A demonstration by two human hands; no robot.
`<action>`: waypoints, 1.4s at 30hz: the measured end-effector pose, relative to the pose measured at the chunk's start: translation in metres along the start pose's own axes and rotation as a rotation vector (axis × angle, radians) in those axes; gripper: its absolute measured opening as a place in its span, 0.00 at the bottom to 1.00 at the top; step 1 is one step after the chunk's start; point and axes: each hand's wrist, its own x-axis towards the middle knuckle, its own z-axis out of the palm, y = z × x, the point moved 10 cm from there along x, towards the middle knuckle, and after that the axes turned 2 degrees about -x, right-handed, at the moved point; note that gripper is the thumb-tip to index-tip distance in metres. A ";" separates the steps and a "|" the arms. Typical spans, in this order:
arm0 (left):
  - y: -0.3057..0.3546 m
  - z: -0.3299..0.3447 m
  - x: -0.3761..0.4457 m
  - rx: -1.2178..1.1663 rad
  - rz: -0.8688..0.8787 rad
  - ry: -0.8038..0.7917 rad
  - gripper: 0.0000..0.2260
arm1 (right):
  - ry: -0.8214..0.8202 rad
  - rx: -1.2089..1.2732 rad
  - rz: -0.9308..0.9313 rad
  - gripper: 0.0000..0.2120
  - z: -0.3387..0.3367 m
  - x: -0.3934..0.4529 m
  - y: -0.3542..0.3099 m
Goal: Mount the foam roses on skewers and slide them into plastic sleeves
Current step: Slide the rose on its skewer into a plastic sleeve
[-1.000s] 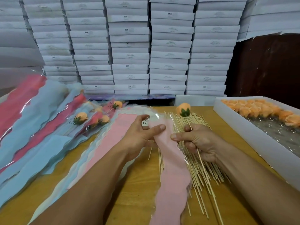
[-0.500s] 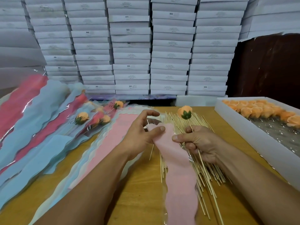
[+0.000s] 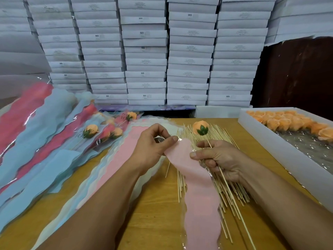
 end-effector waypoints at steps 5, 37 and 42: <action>-0.010 0.002 0.001 0.009 -0.121 -0.084 0.17 | -0.060 0.005 0.017 0.20 0.006 -0.002 0.000; 0.014 0.072 -0.053 -0.496 -0.297 -0.897 0.10 | 0.335 0.097 -0.012 0.13 -0.057 0.079 -0.079; 0.019 0.072 -0.054 -0.506 -0.257 -0.929 0.08 | 0.441 0.087 -0.049 0.12 -0.073 0.083 -0.087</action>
